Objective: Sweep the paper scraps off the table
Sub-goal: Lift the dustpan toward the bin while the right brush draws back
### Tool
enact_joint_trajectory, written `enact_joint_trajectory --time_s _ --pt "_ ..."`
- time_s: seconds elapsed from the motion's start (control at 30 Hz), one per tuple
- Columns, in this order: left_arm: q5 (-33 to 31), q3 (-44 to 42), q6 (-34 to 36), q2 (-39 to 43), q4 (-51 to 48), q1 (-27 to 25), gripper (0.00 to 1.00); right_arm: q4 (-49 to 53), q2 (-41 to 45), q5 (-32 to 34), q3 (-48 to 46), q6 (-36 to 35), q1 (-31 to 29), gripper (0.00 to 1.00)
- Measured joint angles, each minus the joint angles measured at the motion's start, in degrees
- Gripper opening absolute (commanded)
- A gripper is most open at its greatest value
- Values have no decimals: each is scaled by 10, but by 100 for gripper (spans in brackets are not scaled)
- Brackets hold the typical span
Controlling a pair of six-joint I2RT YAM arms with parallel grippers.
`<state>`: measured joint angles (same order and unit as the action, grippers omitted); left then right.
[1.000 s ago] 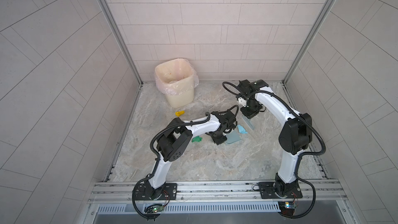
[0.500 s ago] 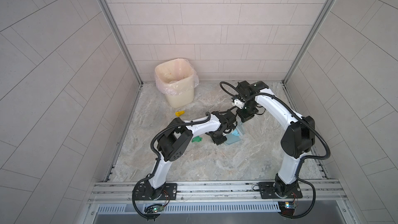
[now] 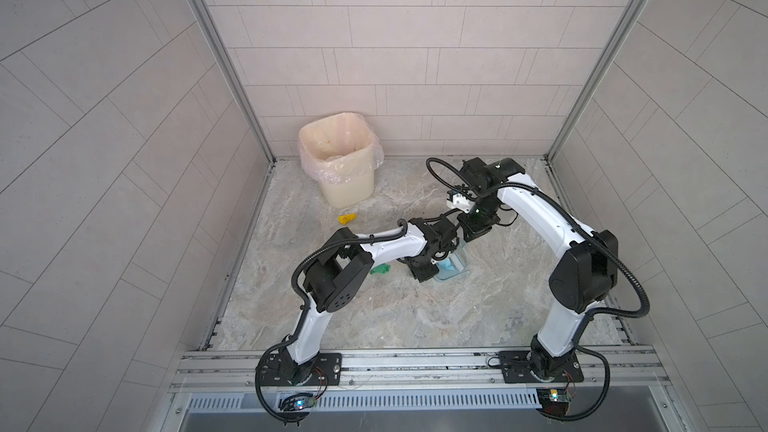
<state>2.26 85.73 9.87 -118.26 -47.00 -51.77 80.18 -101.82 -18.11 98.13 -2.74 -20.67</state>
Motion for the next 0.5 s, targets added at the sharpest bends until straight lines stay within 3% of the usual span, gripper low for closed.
enact_joint_trajectory --time_s 0.5 --pt "-3 -66 -25 78 47 12 0 18 70 35 -5 4 67 0"
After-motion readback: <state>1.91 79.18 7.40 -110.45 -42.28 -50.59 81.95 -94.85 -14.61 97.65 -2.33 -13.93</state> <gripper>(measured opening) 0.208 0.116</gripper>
